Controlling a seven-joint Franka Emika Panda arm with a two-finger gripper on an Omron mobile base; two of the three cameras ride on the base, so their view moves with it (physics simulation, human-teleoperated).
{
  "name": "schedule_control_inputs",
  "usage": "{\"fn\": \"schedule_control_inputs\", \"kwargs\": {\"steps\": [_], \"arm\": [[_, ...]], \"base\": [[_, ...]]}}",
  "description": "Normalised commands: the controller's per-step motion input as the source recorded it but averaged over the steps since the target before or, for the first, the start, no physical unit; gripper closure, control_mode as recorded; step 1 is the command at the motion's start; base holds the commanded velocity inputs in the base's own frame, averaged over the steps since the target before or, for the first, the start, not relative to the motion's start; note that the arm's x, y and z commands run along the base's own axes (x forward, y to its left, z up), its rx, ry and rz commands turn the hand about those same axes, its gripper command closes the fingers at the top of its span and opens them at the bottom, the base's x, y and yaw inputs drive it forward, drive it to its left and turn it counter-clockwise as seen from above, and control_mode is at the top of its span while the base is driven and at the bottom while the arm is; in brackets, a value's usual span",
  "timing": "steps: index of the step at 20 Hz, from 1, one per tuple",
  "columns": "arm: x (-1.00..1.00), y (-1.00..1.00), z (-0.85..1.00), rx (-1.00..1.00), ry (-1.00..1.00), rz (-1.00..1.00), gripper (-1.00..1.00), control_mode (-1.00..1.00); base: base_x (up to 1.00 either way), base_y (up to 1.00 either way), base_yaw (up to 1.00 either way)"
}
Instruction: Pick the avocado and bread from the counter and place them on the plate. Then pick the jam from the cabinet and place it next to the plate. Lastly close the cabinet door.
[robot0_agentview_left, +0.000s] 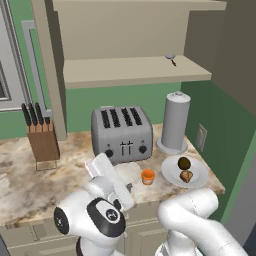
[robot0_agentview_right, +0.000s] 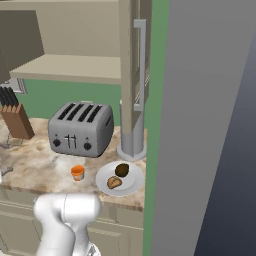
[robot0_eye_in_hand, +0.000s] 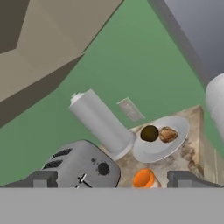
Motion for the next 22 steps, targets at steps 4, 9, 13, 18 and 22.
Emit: {"fn": "schedule_control_inputs", "kwargs": {"steps": [4, 9, 13, 18, 22], "arm": [[0.03, 0.62, 0.02, -0.08, 0.0, -0.1, -1.0, -1.0], [0.01, 0.64, 0.0, -0.09, -0.03, -0.17, -1.0, -1.0], [0.0, 0.58, 0.0, -0.1, -0.08, -0.19, -1.0, -1.0], [0.1, 0.44, 0.0, -0.09, -0.08, -0.15, -1.0, -1.0], [0.33, 0.36, 0.0, -0.09, -0.07, -0.11, -1.0, -1.0]], "base": [[0.0, 0.0, 0.0], [0.0, 0.0, 0.0], [0.0, 0.0, 0.0], [0.0, 0.0, 0.0], [0.0, 0.0, 0.0]]}}
